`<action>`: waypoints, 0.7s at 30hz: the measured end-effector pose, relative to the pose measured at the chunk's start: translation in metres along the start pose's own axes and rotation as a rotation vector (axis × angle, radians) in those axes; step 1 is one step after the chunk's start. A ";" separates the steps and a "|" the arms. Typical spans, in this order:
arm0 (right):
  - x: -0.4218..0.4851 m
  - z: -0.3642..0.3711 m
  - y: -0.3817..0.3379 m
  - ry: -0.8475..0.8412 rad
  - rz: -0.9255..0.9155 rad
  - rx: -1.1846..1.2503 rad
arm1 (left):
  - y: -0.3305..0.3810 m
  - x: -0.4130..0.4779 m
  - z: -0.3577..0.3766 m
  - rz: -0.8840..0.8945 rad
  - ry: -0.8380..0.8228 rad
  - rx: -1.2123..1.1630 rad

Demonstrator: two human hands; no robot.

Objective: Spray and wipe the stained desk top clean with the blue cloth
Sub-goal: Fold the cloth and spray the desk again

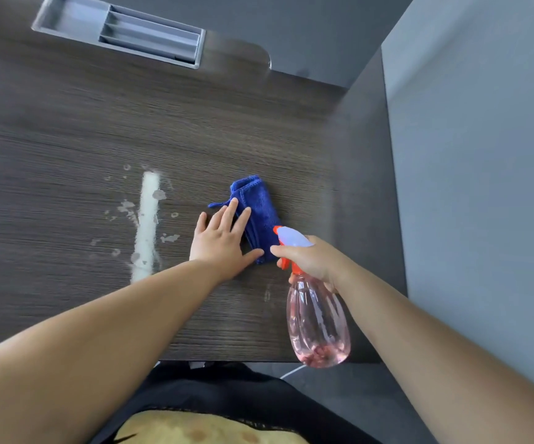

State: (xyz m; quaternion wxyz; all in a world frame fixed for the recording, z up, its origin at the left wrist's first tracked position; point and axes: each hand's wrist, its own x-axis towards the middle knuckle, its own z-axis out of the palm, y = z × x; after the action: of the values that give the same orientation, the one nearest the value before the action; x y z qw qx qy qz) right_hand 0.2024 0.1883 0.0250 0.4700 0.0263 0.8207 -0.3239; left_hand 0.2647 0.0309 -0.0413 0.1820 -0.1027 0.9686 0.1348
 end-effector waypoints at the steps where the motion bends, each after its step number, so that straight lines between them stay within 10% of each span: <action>1: 0.000 -0.002 -0.003 0.011 -0.011 0.023 | 0.000 0.000 0.000 0.000 -0.008 -0.001; 21: 0.015 -0.007 -0.045 0.069 -0.057 0.020 | 0.001 0.002 -0.002 -0.008 -0.065 -0.069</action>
State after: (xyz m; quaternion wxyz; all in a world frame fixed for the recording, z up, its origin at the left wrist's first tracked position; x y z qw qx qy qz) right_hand 0.1733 0.1527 0.0381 0.4317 0.0187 0.8335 -0.3443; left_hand 0.2618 0.0313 -0.0404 0.2101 -0.1085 0.9566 0.1705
